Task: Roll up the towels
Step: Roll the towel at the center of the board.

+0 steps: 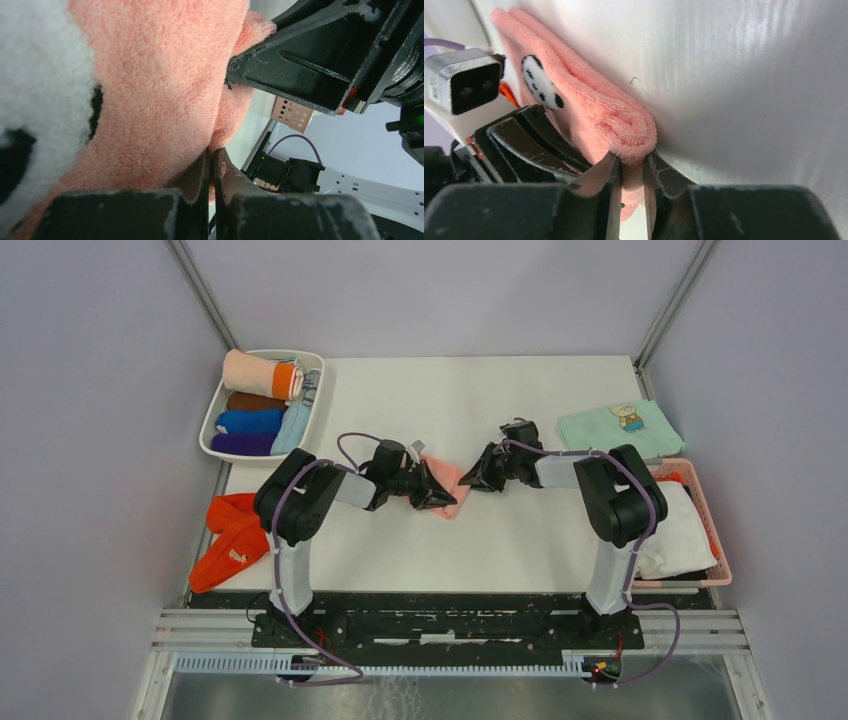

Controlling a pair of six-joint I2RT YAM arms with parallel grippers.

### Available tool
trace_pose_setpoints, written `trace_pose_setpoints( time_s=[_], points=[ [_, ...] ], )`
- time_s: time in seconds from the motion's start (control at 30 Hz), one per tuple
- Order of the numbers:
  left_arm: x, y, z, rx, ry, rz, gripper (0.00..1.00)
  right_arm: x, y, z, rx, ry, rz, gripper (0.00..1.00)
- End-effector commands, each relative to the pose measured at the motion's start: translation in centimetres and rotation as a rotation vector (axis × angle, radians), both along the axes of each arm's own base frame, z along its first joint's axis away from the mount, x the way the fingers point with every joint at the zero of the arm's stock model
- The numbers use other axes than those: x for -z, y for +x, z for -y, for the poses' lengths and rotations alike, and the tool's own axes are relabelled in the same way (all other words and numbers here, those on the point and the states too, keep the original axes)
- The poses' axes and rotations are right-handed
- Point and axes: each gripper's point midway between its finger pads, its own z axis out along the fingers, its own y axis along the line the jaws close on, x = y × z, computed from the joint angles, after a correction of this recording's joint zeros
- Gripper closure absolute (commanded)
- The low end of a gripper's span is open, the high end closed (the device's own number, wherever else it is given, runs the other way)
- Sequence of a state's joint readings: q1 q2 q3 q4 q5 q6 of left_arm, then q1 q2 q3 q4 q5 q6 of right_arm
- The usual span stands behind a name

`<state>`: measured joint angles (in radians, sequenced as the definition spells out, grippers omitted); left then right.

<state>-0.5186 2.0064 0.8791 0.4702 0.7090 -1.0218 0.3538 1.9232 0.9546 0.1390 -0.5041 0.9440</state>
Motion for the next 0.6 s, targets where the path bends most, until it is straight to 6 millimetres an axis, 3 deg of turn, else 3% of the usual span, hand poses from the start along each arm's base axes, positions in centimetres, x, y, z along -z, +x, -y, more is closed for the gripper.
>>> trace_pose_setpoints(
  time_s=[0.0, 0.2, 0.4, 0.57],
  points=[
    [1.1, -0.5, -0.8, -0.034, 0.067, -0.035, 0.92, 0.9, -0.9, 2.1, 0.010, -0.199, -0.052, 0.79],
    [-0.1, -1.0, -1.4, -0.029, 0.196, 0.065, 0.70, -0.2, -1.5, 4.0, 0.046, -0.409, -0.103, 0.97],
    [-3.4, -0.8, -2.4, -0.071, 0.461, 0.303, 0.49, -1.0, -2.3, 4.7, 0.081, -0.494, -0.168, 1.00],
    [-7.0, -1.0, -1.8, -0.096, 0.707, 0.595, 0.41, -1.1, -2.6, 4.5, 0.084, -0.498, -0.209, 1.00]
  ],
)
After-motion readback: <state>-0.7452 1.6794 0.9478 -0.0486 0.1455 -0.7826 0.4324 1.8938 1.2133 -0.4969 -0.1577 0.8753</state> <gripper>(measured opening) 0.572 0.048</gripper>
